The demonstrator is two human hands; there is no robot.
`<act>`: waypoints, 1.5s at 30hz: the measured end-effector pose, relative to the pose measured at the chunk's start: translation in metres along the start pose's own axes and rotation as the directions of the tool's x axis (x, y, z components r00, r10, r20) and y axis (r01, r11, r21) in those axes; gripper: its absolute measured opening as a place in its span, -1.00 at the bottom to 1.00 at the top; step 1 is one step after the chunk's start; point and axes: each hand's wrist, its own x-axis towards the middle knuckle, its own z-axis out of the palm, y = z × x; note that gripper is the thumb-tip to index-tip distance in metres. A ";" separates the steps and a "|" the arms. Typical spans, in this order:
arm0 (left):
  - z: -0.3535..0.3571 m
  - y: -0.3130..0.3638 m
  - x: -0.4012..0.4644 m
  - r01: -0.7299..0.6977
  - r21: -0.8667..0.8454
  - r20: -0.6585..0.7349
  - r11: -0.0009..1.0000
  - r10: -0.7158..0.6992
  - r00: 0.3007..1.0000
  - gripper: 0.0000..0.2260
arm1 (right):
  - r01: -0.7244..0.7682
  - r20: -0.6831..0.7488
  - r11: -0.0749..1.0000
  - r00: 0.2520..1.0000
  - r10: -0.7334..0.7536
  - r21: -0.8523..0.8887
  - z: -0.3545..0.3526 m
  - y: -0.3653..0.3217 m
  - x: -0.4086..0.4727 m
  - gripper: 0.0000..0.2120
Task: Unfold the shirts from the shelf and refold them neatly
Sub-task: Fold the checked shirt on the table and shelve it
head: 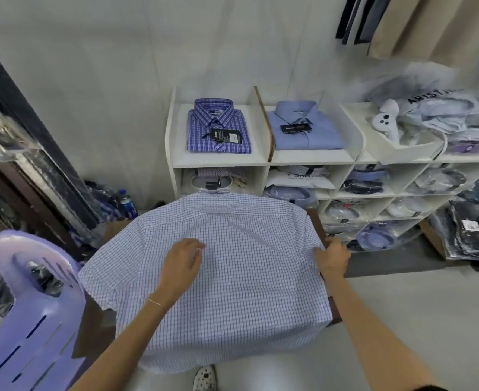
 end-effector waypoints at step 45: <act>0.030 -0.054 0.058 -0.265 0.275 0.163 0.924 0.227 0.960 -0.52 | 0.270 0.640 0.896 0.629 -0.441 0.352 0.111 -0.112 -0.043 -0.86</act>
